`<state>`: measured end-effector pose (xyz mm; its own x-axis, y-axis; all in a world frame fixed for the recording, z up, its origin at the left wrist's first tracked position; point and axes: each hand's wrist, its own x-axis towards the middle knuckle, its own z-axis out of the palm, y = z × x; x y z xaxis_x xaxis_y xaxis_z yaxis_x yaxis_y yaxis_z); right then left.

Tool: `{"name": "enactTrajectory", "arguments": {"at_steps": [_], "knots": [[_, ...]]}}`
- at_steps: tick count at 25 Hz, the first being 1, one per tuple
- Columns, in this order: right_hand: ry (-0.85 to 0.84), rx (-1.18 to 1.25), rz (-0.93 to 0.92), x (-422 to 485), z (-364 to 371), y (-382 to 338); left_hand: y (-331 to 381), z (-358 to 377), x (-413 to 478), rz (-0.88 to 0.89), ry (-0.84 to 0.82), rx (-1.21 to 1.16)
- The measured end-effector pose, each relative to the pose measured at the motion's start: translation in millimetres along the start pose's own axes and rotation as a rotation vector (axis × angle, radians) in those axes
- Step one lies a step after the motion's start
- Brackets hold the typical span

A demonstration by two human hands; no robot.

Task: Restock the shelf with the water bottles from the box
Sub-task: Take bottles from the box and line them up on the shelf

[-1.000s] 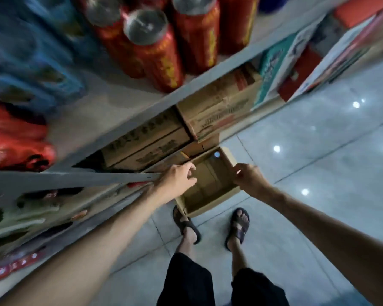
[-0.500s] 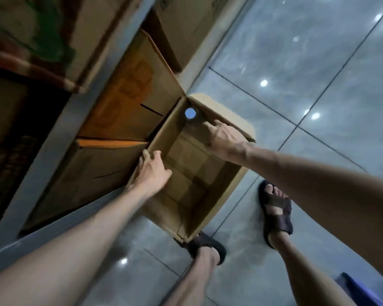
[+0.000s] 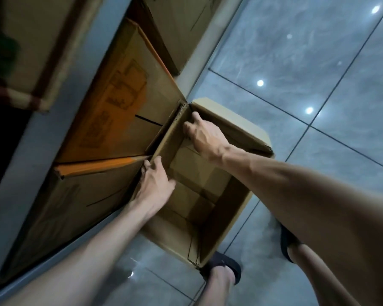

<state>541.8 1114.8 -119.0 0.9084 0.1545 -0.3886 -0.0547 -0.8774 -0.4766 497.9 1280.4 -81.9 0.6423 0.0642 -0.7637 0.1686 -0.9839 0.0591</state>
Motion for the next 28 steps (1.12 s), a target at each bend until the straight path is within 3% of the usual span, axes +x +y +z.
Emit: {"name": "enactTrajectory", "arguments": {"at_steps": [5, 10, 16, 21, 24, 28], "knots": [[-0.008, 0.293, -0.003, -58.6, -79.0, -16.7, 16.8, -63.1, -54.6, 0.101, -0.076, -0.165], [-0.039, 0.295, -0.100, -120.3, -245.9, -78.4, 50.3, -168.5, -164.2, 0.254, -0.129, -0.299], [-0.075, 0.292, -0.136, -188.0, -462.5, -176.1, 81.8, -308.9, -314.6, 0.396, -0.068, -0.431], [-0.037, 0.233, -0.167, -254.3, -595.1, -259.9, 90.9, -410.1, -447.7, 0.503, -0.164, -0.614], [-0.073, 0.268, -0.159, -296.4, -654.6, -314.5, 79.1, -453.4, -529.3, 0.619, -0.157, -0.677], [-0.084, 0.353, -0.233, -327.8, -682.3, -369.2, 52.4, -486.7, -597.8, 0.685, -0.080, -0.844]]}}
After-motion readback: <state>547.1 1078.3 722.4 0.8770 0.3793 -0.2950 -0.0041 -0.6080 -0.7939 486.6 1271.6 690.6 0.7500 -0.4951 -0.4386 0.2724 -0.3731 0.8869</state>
